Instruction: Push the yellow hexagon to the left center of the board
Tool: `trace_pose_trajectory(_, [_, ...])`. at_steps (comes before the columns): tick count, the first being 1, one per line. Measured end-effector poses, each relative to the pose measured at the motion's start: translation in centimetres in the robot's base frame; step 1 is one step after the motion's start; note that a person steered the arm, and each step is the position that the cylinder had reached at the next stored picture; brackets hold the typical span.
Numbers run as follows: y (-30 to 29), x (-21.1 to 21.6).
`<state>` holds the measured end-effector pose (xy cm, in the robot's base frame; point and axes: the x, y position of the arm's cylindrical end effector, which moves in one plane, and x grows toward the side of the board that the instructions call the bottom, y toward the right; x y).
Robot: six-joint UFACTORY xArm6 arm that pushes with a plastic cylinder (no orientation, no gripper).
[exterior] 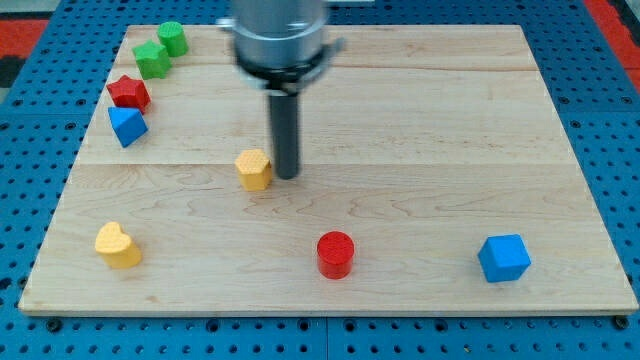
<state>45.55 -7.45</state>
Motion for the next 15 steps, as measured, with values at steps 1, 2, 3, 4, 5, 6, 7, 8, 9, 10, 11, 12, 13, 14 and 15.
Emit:
trace_pose_trajectory(1, [-9.3, -1.0])
trace_pose_trajectory(2, [-8.0, -0.9])
trace_pose_trajectory(3, [-6.1, -0.1])
trace_pose_trajectory(4, [-11.7, 2.6])
trace_pose_trajectory(5, [-14.2, 2.9])
trace_pose_trajectory(6, [-16.5, 2.6])
trace_pose_trajectory(7, [-16.7, 1.6])
trace_pose_trajectory(8, [-16.5, 1.1])
trace_pose_trajectory(9, [-16.5, 0.5])
trace_pose_trajectory(10, [-16.5, 0.6])
trace_pose_trajectory(11, [-17.9, 1.4])
trace_pose_trajectory(12, [-19.3, 0.4])
trace_pose_trajectory(13, [-19.6, -0.3])
trace_pose_trajectory(14, [-19.6, -0.9])
trace_pose_trajectory(15, [-19.6, -1.1])
